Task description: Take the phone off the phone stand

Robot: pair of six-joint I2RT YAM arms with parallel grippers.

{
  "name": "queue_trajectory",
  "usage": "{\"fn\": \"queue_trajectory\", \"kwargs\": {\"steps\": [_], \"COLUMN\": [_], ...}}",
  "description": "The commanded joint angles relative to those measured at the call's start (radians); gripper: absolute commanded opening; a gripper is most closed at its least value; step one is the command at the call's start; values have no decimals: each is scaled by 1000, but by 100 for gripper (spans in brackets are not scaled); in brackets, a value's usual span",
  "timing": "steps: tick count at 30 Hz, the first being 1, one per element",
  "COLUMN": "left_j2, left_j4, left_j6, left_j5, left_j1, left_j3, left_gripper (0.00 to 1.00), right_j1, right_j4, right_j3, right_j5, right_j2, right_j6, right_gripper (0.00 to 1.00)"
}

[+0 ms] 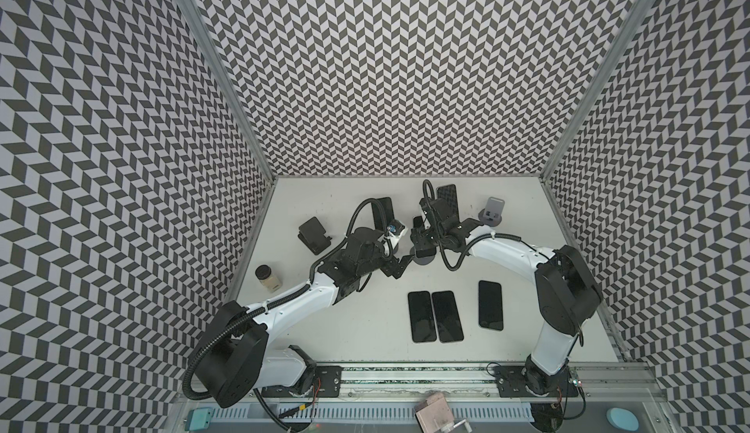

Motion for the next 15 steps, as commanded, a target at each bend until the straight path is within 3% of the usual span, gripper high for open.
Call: {"fn": "queue_trajectory", "kwargs": {"steps": [1, 15], "left_j2": [1, 12], "left_j4": [58, 82], "left_j6": [16, 43], "left_j5": [27, 63], "left_j1": [5, 7], "left_j3": [-6, -19], "left_gripper": [92, 92], "right_j1": [-3, -3], "right_j4": [36, 16], "right_j3": [-7, -16], "right_j5": [3, -14], "right_j2": [-42, -98], "right_j6": [-7, -8], "right_gripper": [69, 66]}}
